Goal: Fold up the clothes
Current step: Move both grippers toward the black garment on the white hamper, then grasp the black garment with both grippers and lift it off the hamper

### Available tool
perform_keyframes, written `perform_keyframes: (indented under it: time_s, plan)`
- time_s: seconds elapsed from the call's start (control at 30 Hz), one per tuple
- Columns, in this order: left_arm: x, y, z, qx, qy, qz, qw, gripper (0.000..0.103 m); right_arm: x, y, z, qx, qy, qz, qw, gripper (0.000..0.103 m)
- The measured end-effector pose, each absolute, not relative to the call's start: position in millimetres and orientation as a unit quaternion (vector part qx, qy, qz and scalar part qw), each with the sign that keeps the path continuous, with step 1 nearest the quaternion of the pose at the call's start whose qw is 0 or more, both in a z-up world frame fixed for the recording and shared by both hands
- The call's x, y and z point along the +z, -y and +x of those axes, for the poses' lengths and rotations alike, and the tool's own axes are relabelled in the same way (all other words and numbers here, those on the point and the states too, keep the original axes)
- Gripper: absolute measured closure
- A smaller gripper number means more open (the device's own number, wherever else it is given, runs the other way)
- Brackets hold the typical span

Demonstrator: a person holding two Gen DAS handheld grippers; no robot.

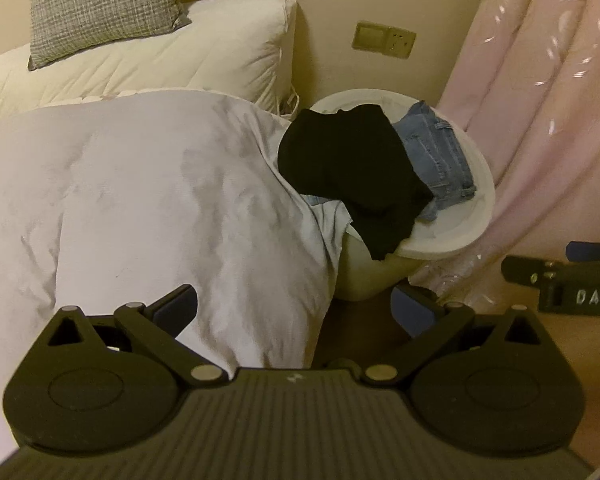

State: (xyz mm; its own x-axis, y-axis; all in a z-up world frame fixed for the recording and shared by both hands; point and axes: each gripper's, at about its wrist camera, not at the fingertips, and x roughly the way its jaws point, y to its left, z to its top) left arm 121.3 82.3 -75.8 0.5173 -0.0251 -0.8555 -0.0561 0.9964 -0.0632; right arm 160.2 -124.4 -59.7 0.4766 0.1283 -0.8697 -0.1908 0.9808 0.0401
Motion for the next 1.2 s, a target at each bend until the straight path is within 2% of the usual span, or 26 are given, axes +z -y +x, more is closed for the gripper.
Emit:
perform_keyframes:
  time_s: [0.17, 0.2, 0.27, 0.37, 0.63, 0.87, 0.97, 1.03, 1.07, 1.1, 1.13, 1.2]
  plan:
    - [-100.2, -69.3, 158.1, 0.029, -0.505, -0.049, 0.861, 0.001, -79.8, 142.6, 196.9, 0.107, -0.509, -0.008, 0.854, 0.005]
    - [-105.8, -66.3, 167.0, 0.029, -0.513, -0.050, 0.856, 0.001, -85.8, 146.8, 206.0, 0.111, -0.511, -0.003, 0.852, 0.007]
    - [-119.2, -58.4, 189.2, 0.026, -0.532, -0.051, 0.845, 0.002, -98.4, 155.4, 224.6, 0.117, -0.519, 0.009, 0.847, 0.017]
    - [-141.4, -48.2, 223.9, 0.015, -0.553, -0.065, 0.831, 0.004, -119.4, 168.9, 254.8, 0.123, -0.533, 0.030, 0.837, 0.021]
    - [-198.1, -39.0, 319.6, 0.026, -0.577, -0.138, 0.805, 0.004, -178.6, 189.5, 336.3, 0.142, -0.568, 0.039, 0.810, 0.021]
    - [-255.9, -48.1, 378.9, 0.035, -0.582, -0.205, 0.786, 0.004, -228.4, 182.3, 393.4, 0.182, -0.579, 0.029, 0.795, 0.033]
    - [-279.3, -54.0, 395.1, 0.040, -0.590, -0.232, 0.772, 0.017, -248.9, 171.1, 411.0, 0.212, -0.579, 0.033, 0.786, 0.035]
    - [-291.2, -58.8, 402.9, 0.036, -0.594, -0.254, 0.762, 0.030, -260.7, 163.8, 417.2, 0.231, -0.578, 0.032, 0.782, 0.037]
    - [-295.5, -61.6, 407.2, 0.023, -0.595, -0.270, 0.757, 0.052, -264.9, 161.5, 419.1, 0.235, -0.579, 0.029, 0.780, 0.036]
    - [-295.9, -63.1, 409.7, 0.019, -0.595, -0.276, 0.755, 0.062, -268.8, 159.4, 420.8, 0.238, -0.581, 0.027, 0.778, 0.036]
    - [-295.9, -64.4, 412.0, 0.016, -0.595, -0.280, 0.753, 0.067, -272.7, 157.3, 422.6, 0.242, -0.582, 0.024, 0.776, 0.037]
    - [-288.7, -64.3, 415.3, 0.011, -0.595, -0.261, 0.760, 0.083, -271.1, 158.3, 425.3, 0.260, -0.579, 0.039, 0.772, 0.061]
